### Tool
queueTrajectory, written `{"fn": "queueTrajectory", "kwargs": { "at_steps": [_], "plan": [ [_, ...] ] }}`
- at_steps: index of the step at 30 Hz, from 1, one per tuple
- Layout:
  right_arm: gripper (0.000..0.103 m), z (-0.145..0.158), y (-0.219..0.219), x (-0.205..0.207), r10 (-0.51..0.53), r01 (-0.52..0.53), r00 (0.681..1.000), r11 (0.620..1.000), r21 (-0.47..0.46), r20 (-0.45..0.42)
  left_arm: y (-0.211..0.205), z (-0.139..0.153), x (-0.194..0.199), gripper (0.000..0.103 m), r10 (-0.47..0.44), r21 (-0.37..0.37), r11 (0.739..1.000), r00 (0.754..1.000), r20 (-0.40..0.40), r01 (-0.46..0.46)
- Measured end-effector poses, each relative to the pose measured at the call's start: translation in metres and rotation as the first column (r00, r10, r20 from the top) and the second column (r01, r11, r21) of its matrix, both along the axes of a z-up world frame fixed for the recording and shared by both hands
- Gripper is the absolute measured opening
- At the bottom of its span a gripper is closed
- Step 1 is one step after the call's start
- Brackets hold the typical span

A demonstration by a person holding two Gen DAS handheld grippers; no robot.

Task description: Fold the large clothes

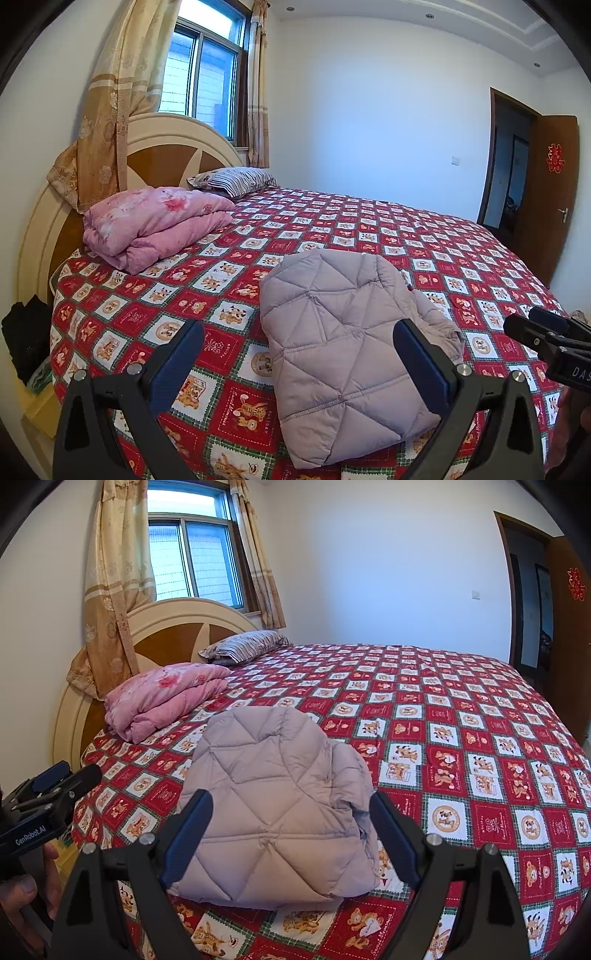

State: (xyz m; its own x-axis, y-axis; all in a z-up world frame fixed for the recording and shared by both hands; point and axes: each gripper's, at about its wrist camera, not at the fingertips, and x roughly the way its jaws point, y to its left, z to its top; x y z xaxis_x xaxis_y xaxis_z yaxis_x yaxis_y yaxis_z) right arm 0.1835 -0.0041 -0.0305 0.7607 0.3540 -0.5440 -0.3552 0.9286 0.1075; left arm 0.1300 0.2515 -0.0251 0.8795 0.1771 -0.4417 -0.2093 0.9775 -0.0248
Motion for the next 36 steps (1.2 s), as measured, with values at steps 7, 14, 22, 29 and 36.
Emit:
{"fn": "queueTrajectory", "kwargs": {
  "at_steps": [7, 14, 22, 29, 36],
  "plan": [
    [0.089, 0.0000, 0.0005, 0.0004, 0.000, 0.000, 1.000, 1.000, -0.001, -0.001, 0.0006, 0.0005, 0.0004, 0.102, 0.004, -0.004, 1.000, 1.000, 0.003, -0.004],
    [0.089, 0.0008, 0.0006, 0.0002, 0.000, 0.000, 1.000, 1.000, 0.000, 0.000, 0.0007, 0.0001, -0.0004, 0.102, 0.013, -0.008, 1.000, 1.000, 0.006, -0.013],
    [0.089, -0.0006, 0.0053, -0.0034, 0.011, -0.011, 1.000, 1.000, 0.000, 0.003, 0.0010, -0.0006, 0.0004, 0.102, 0.015, -0.026, 1.000, 1.000, 0.004, -0.015],
    [0.089, -0.0014, 0.0050, -0.0032, 0.010, -0.010, 1.000, 1.000, 0.002, 0.000, -0.0006, -0.0017, 0.0014, 0.102, 0.015, -0.020, 1.000, 1.000, -0.002, -0.015],
    [0.089, -0.0018, 0.0045, -0.0034, 0.012, -0.012, 1.000, 1.000, 0.001, -0.002, -0.0001, -0.0017, 0.0005, 0.102, 0.023, -0.005, 1.000, 1.000, 0.004, -0.023]
  ]
}}
